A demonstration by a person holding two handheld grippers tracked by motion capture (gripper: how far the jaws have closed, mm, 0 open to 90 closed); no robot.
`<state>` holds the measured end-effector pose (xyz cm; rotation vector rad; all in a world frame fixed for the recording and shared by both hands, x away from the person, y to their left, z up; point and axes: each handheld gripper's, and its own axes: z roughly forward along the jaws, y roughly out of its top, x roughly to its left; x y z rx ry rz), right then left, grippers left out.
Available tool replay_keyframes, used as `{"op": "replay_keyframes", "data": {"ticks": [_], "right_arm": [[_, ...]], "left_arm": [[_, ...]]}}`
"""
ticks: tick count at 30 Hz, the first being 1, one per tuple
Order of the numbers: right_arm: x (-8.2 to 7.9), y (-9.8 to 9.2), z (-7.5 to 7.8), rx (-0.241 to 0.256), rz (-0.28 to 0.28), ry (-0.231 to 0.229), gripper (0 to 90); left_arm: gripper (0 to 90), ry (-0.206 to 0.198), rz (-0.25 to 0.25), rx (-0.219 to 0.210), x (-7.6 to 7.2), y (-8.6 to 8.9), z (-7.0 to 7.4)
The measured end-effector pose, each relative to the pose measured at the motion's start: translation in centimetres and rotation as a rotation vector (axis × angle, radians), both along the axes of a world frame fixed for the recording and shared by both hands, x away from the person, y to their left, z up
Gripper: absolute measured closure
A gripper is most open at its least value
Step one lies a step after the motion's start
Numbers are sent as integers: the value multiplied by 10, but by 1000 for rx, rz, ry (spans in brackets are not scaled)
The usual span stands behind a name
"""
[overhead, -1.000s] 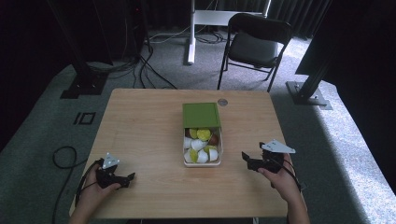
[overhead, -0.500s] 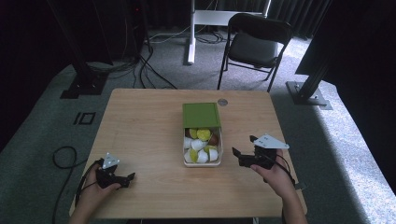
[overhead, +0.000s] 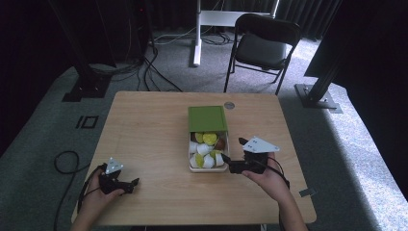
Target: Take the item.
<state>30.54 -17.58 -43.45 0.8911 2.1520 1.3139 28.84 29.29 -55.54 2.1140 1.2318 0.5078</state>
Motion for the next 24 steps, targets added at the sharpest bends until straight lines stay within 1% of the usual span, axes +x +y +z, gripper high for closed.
{"op": "replay_keyframes", "data": {"ticks": [3,4,6,9,12,16,18,20,21,23,24], "right_arm": [[0,7,0,-1,15,-1,143],[1,16,-2,-5,25,-3,152],[1,22,-4,-1,23,-1,152],[2,31,-8,-8,23,-3,152],[3,39,-13,-8,22,7,152],[4,46,-18,-2,5,20,152],[4,49,-21,13,-10,30,152],[4,51,-22,15,-11,32,152],[2,55,-25,20,-33,26,174],[0,57,-27,3,-32,12,218],[0,59,-29,-3,-32,7,221]], "left_arm": [[17,0,0,0,0,0,0],[17,0,0,0,0,0,0],[17,0,0,0,0,0,0],[17,0,0,0,0,0,0],[17,0,0,0,0,0,0],[17,0,2,-4,0,0,0],[17,-1,2,-5,0,0,0],[17,-1,2,-5,0,0,0],[17,0,1,-3,0,0,0],[17,-1,1,-2,0,0,0],[17,-1,1,-2,0,0,0]]}}
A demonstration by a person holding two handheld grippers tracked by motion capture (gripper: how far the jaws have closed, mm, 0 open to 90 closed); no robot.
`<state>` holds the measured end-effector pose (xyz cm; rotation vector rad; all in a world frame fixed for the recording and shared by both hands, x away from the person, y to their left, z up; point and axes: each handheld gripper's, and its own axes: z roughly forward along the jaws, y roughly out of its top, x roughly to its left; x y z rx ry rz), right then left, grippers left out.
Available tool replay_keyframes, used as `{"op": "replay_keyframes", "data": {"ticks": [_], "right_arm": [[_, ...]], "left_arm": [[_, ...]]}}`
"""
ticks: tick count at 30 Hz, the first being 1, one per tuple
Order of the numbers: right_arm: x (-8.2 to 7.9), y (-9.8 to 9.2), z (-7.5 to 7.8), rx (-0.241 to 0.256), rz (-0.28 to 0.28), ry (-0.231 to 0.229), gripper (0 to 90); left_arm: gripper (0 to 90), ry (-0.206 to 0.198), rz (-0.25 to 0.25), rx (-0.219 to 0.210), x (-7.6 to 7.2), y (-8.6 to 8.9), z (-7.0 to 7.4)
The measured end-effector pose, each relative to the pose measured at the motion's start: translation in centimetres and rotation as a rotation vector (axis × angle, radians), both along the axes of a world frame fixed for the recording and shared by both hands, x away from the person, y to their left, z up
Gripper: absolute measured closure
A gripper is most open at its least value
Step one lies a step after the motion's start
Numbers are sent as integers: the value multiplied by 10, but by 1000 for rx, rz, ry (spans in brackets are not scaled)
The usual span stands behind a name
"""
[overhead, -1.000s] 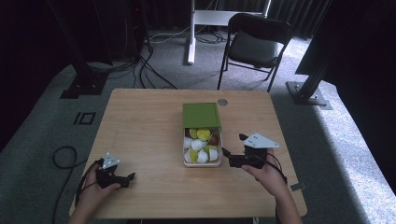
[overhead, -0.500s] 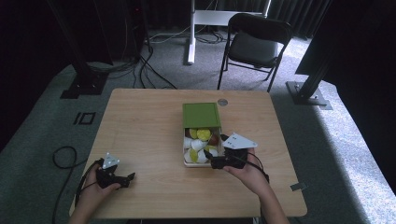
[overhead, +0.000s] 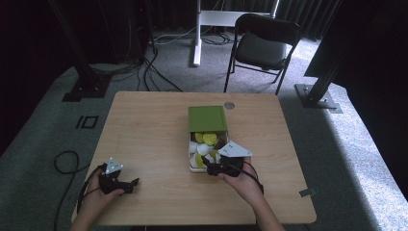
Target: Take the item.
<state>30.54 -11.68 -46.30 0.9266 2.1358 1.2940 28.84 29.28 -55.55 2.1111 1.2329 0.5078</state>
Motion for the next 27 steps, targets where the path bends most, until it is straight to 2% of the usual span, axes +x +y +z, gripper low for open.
{"op": "replay_keyframes", "data": {"ticks": [3,9,13,18,27], "right_arm": [[-2,5,-5,19,-3,17,231],[-4,14,-14,-9,-38,28,273],[-3,18,-19,-43,-67,19,306],[-3,20,-28,-49,-81,50,315],[-6,21,-41,-74,-110,69,366]], "left_arm": [[17,0,0,0,0,0,0],[17,1,-2,2,0,0,0],[17,1,-2,2,0,0,0],[17,1,-2,2,0,0,0],[17,-1,-1,2,0,0,0]]}}
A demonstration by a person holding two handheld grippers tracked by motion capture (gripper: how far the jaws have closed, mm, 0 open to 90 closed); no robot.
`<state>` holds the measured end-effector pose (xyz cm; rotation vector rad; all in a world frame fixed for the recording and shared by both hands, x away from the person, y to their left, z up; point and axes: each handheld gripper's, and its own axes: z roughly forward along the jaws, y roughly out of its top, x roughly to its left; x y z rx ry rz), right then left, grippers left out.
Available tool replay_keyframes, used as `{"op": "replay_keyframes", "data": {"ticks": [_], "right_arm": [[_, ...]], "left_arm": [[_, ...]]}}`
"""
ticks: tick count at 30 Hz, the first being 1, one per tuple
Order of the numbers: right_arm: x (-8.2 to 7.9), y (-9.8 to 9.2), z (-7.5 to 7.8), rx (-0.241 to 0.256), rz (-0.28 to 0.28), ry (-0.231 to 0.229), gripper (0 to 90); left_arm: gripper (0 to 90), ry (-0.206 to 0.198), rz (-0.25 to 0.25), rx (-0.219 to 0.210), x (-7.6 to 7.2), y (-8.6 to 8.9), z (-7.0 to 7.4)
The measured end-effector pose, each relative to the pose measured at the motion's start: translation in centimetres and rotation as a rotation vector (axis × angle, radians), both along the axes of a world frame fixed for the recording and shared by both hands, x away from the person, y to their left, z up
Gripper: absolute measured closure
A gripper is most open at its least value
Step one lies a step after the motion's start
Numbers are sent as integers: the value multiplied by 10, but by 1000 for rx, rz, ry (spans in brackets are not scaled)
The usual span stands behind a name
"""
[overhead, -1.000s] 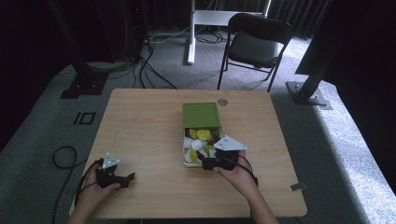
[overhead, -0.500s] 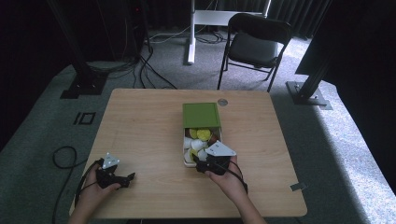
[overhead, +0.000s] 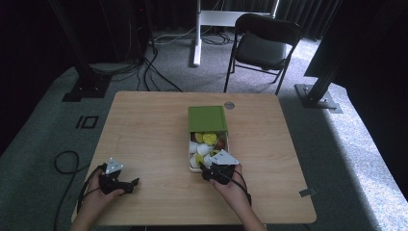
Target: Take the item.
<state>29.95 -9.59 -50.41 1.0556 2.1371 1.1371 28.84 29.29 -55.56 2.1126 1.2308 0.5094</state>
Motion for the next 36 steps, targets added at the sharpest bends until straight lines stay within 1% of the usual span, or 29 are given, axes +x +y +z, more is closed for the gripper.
{"op": "replay_keyframes", "data": {"ticks": [4,6,11,14,17,20,26,29,31,36], "right_arm": [[1,0,-5,5,-2,21,376],[1,2,-7,-2,5,17,376],[2,4,-9,3,1,21,378],[4,6,-12,-7,3,13,385],[7,5,-15,23,6,26,393],[7,5,-15,21,12,26,397],[8,3,-10,17,23,24,399],[7,1,-6,40,29,30,399],[7,1,-2,35,42,19,399],[7,0,8,50,47,2,399]], "left_arm": [[17,0,0,0,0,0,0],[17,0,0,0,0,0,0],[17,0,0,0,0,0,0],[17,0,0,0,0,0,0],[17,0,0,0,0,0,0],[17,0,0,0,0,0,0],[17,0,0,0,0,0,0],[17,0,0,0,0,0,0],[17,0,0,0,0,0,0],[17,0,0,0,0,0,0]]}}
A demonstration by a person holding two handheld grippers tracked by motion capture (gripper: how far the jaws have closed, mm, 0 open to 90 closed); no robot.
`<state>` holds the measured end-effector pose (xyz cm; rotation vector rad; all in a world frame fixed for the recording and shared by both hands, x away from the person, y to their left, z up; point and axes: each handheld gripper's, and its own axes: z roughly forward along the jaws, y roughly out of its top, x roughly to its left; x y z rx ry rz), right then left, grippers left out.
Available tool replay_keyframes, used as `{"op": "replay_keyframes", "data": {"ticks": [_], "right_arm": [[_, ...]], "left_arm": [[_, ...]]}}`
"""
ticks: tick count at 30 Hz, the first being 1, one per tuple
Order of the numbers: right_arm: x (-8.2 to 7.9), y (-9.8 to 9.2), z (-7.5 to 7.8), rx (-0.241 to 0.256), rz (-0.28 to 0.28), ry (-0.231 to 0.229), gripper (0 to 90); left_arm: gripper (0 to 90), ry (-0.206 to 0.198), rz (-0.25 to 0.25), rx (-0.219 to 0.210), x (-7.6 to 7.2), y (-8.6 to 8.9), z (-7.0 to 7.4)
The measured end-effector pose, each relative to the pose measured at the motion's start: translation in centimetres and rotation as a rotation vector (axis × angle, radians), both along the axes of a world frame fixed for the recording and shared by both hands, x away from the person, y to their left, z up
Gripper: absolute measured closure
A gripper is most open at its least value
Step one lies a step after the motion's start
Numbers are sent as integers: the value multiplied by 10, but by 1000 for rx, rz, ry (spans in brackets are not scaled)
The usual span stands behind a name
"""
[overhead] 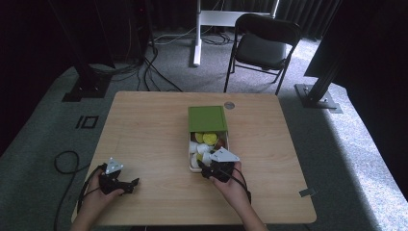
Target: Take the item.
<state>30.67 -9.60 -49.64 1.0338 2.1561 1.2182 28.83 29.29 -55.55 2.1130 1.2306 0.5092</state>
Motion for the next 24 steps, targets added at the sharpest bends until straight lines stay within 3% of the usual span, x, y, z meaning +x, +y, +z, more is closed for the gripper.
{"op": "replay_keyframes", "data": {"ticks": [18,24], "right_arm": [[8,-7,35,50,31,-67,400],[16,-15,49,71,3,-100,400]], "left_arm": [[17,1,0,2,0,0,0],[17,2,1,-1,0,0,0]]}}
